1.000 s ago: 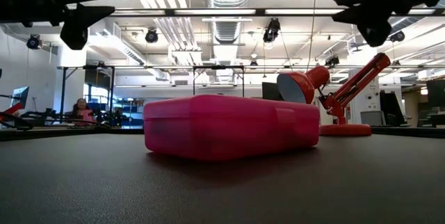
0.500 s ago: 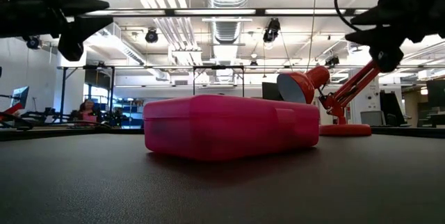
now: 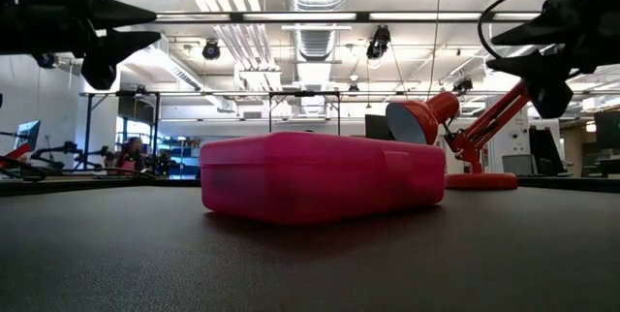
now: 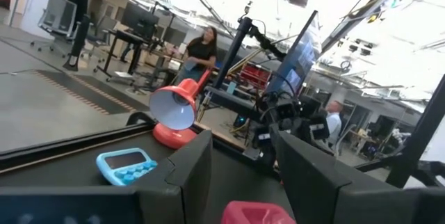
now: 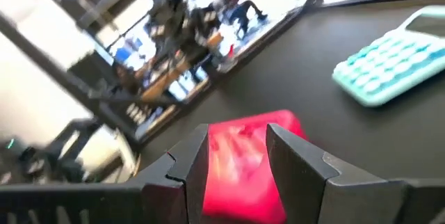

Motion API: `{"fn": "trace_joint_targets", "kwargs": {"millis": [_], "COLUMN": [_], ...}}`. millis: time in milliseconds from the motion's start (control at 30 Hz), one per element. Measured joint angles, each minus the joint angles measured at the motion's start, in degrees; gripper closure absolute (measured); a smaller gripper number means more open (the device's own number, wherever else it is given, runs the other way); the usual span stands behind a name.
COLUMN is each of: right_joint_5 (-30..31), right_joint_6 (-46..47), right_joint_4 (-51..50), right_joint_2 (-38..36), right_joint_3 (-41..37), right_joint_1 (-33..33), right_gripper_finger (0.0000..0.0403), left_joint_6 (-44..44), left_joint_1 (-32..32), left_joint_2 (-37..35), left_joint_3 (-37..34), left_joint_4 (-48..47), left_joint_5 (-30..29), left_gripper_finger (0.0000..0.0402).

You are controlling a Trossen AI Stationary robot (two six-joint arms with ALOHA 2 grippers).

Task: Pack school essentials
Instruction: Return to Home Position

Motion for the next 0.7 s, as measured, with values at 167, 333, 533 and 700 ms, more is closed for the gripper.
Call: {"fn": "trace_joint_targets", "kwargs": {"millis": [167,333,533,700], "right_joint_5": [5.0,5.1,5.1,5.1], "right_joint_6": [0.0,0.0,0.0,0.0], "right_joint_4": [-0.3,-0.2,-0.2,-0.2], "right_joint_2": [0.0,0.1,0.1,0.1], "right_joint_3": [0.0,0.0,0.0,0.0], "right_joint_1": [0.0,0.0,0.0,0.0], "right_gripper_finger": [0.0268,0.0268,0.0268,0.0268], "left_joint_6": [-0.1,-0.1,-0.1,-0.1], "left_joint_1": [0.0,0.0,0.0,0.0], "left_joint_2": [1.4,3.0,5.3,7.0], "left_joint_3": [0.0,0.0,-0.1,-0.1], "left_joint_4": [0.0,0.0,0.0,0.0], "left_joint_5": [0.0,0.0,0.0,0.0], "left_gripper_finger": [0.0258,0.0258,0.0258,0.0258]}}
